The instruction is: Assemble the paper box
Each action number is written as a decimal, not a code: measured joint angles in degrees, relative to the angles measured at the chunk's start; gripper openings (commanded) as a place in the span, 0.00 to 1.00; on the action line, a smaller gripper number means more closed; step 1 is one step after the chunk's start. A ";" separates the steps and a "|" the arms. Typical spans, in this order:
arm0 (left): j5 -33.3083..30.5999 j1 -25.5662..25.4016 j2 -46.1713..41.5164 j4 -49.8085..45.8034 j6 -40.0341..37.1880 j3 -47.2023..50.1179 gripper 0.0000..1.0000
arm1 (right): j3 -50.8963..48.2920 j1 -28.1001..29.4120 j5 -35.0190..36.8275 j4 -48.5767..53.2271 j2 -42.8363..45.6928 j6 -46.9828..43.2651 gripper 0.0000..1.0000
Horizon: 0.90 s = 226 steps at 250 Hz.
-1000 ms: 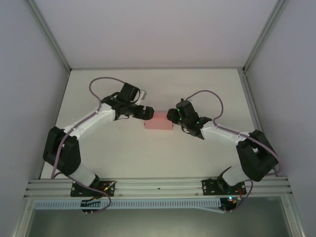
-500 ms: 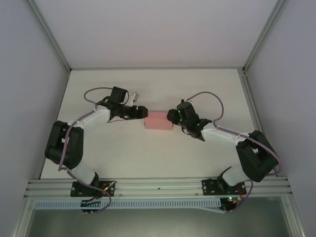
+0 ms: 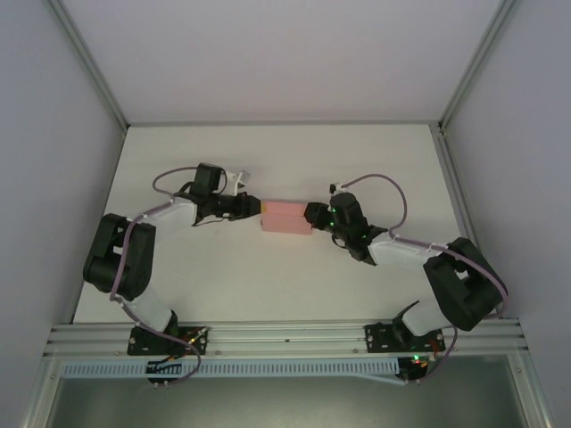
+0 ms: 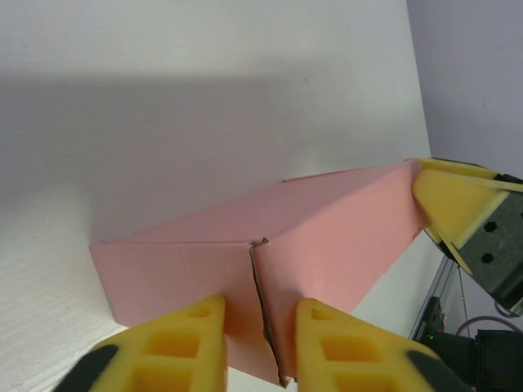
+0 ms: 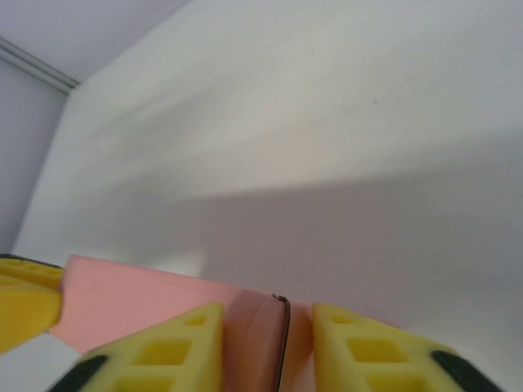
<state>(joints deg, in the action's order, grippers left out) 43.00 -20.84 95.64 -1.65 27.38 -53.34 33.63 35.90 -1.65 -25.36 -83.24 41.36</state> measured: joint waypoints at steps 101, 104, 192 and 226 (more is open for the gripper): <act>2.36 0.61 1.16 2.10 0.17 0.31 0.00 | -7.28 -3.21 -6.14 -22.58 -5.03 -11.82 0.03; 2.45 0.61 1.16 2.12 0.17 0.31 0.00 | -7.58 -3.30 -6.38 -23.32 -5.18 -12.15 0.03; 1.86 0.48 1.62 -1.07 -0.90 -2.03 0.28 | -6.40 -5.68 -10.58 -22.95 -5.77 -13.75 0.28; -2.12 0.48 2.03 -4.66 -2.05 -5.22 0.49 | -1.40 -5.64 -10.93 -11.89 -4.68 -13.64 0.50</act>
<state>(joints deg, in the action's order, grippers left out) 40.88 -20.36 97.67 -6.31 25.32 -58.57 32.23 30.26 -12.58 -37.26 -87.92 27.73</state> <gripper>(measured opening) 0.450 0.421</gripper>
